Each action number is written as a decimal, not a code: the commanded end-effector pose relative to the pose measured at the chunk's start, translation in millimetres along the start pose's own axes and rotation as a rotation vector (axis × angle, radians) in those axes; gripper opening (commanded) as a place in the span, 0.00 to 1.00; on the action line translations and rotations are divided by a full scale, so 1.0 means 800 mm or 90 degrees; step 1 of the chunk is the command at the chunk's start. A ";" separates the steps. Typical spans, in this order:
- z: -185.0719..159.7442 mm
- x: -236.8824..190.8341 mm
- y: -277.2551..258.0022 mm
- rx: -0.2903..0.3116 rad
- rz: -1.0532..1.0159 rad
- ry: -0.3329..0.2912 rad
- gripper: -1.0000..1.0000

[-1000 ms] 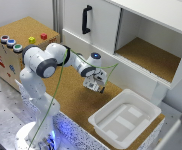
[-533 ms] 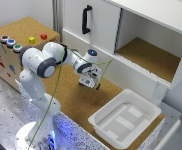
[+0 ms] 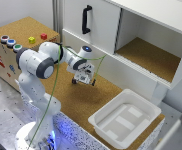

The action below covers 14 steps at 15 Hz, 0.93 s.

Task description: Slide the purple block to the left

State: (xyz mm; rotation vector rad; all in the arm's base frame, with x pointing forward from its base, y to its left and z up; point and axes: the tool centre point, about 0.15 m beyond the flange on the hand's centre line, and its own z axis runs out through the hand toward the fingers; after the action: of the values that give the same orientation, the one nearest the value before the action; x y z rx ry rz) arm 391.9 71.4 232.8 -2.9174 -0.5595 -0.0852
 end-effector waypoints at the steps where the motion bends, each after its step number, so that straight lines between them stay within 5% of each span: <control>1: -0.056 -0.036 -0.003 -0.073 0.065 0.007 1.00; 14: -0.074 -0.017 -0.018 -0.078 0.088 -0.002 1.00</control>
State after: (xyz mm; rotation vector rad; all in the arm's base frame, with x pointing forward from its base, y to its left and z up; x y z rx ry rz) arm 373.8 68.5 286.3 -3.0091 -0.3799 -0.1381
